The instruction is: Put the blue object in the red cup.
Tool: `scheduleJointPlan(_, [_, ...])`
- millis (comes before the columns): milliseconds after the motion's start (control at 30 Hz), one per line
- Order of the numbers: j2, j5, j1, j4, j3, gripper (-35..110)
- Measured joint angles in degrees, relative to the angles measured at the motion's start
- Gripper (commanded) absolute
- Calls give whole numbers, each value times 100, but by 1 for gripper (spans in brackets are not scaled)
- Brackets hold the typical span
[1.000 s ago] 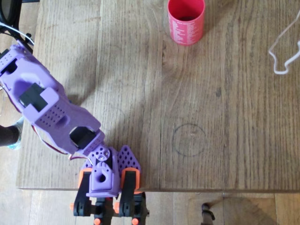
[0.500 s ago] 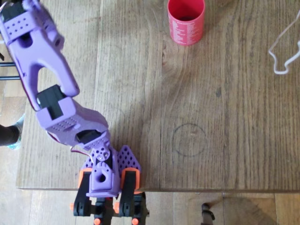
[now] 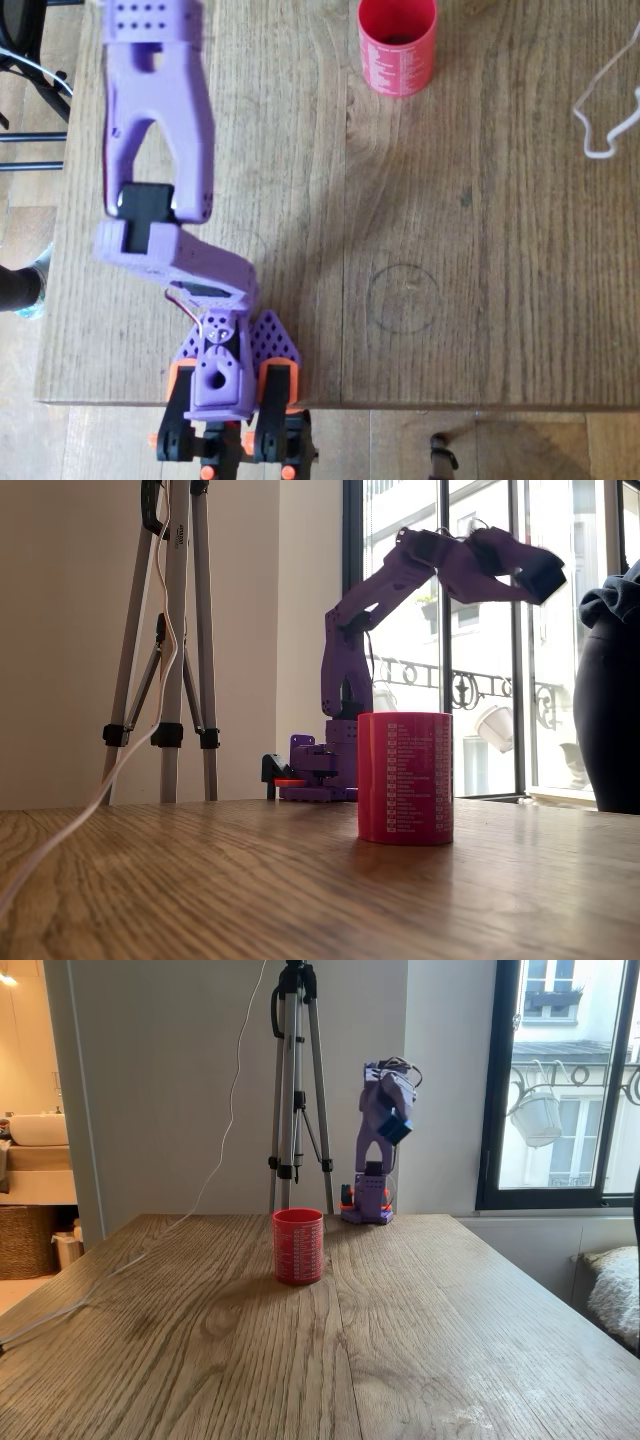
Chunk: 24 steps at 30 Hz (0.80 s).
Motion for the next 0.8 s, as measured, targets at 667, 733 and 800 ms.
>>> scheduleJointPlan(667, [-905, 1688, 1978, 923, -18, 1])
scheduleJointPlan(733, [-905, 1731, 1969, 1134, -18, 1])
scheduleJointPlan(800, [-905, 1740, 1934, 1222, -18, 1])
